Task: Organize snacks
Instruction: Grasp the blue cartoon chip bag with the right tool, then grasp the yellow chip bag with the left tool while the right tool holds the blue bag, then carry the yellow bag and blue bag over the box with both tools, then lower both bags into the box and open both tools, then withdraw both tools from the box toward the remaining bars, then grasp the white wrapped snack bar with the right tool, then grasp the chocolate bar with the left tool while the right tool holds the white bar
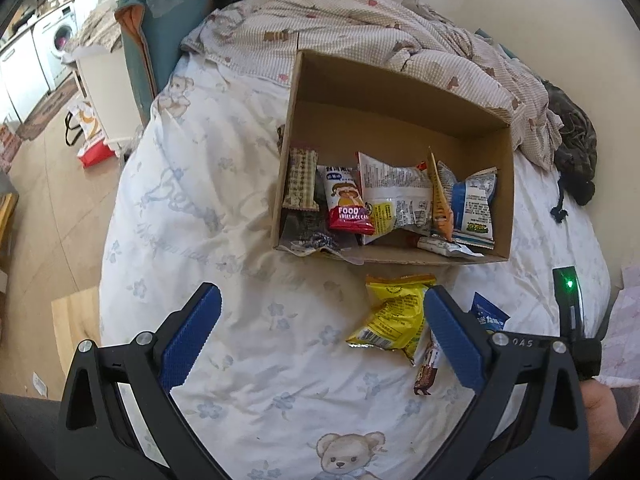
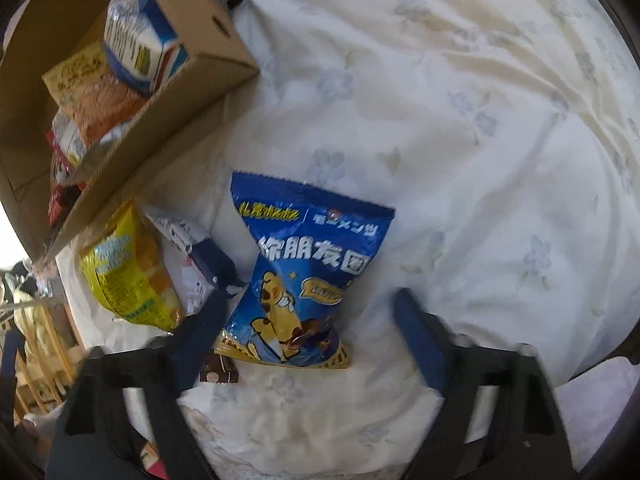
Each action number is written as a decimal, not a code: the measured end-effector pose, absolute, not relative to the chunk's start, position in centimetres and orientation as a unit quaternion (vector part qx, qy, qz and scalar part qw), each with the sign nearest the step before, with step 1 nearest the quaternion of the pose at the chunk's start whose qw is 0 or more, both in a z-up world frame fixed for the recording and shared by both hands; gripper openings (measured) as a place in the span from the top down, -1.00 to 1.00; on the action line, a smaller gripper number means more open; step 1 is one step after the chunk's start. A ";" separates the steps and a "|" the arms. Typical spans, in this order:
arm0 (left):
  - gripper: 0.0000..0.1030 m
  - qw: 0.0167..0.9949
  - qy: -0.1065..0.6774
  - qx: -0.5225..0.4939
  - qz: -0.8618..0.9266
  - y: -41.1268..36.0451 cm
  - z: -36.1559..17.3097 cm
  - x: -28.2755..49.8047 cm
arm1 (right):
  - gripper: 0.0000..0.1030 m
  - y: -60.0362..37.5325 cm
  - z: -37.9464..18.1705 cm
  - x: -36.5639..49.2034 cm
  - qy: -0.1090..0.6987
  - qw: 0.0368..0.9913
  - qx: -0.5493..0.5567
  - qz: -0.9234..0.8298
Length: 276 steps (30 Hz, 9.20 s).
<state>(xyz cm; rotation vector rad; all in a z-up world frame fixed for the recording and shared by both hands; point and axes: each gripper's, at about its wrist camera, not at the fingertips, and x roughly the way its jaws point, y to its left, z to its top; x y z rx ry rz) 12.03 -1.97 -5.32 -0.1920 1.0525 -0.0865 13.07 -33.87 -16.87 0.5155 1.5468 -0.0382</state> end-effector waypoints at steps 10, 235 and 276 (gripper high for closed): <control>-0.94 0.858 0.507 -0.071 -0.047 -3.1 -6.0 12.0 | 0.52 -36.1 -13.4 10.8 0.642 0.727 0.243 -0.009; -0.90 0.805 0.579 -0.120 -0.041 -1.3 -7.8 14.1 | 0.62 -23.9 -16.1 16.0 0.638 0.769 0.008 0.041; 0.75 0.756 0.619 0.147 -0.155 -20.6 -16.4 10.2 | 0.64 -35.8 -7.0 9.7 0.535 0.808 0.248 0.004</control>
